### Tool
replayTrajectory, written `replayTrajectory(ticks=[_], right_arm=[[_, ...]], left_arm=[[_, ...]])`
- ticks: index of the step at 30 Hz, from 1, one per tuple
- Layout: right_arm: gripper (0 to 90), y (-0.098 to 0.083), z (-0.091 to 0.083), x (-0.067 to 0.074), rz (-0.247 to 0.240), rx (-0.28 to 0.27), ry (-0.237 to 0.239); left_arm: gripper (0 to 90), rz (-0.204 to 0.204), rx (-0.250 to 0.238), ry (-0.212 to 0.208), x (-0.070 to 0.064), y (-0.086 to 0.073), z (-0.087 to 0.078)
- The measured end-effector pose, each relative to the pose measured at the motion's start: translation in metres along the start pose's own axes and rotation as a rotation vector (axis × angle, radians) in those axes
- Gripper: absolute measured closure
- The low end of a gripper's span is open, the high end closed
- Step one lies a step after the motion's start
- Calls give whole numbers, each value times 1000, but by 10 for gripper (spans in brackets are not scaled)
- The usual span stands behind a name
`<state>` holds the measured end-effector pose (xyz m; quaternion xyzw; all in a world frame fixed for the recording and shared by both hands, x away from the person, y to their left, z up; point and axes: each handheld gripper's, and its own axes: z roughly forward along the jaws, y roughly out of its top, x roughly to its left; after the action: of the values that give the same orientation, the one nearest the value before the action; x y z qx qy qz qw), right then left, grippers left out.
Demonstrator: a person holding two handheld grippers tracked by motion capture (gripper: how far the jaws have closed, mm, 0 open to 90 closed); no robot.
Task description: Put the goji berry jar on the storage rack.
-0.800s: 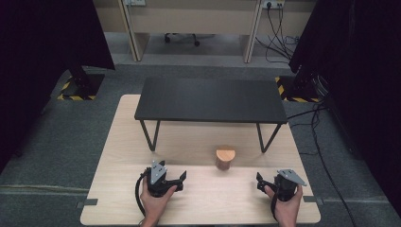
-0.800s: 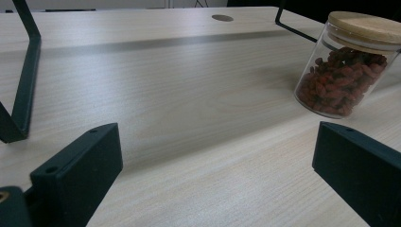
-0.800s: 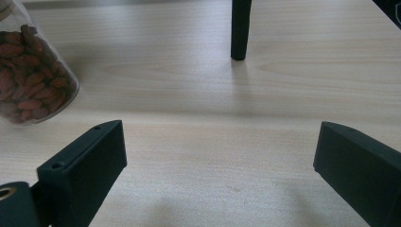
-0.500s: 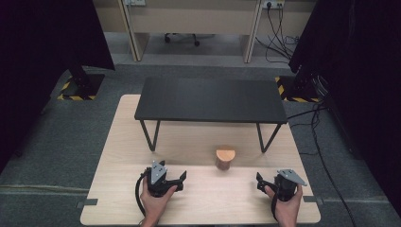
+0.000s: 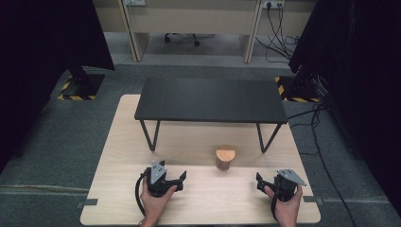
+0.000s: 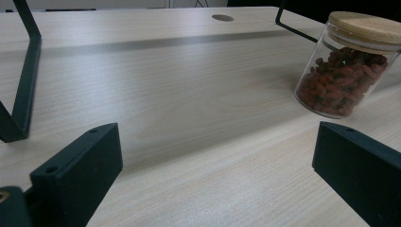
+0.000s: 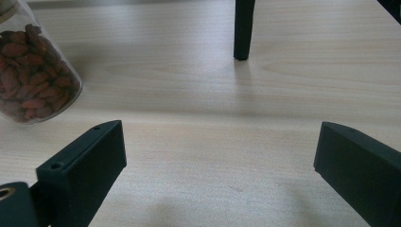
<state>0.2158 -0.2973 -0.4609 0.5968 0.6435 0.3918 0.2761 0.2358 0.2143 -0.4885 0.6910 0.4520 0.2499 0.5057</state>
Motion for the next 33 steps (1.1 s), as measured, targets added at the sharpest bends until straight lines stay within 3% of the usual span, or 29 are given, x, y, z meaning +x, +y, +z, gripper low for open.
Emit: replayTrajectory(ticks=[18, 28, 33], right_arm=[[31, 0, 0, 0, -4, 0, 3], [41, -5, 4, 1, -119, -43, 132], [38, -6, 6, 1, -136, -53, 165]], left_arm=[[17, 2, 1, 0, 0, 0, 0], [17, 0, -3, -2, 0, 0, 0], [17, 0, -3, -4, 1, -1, 0]])
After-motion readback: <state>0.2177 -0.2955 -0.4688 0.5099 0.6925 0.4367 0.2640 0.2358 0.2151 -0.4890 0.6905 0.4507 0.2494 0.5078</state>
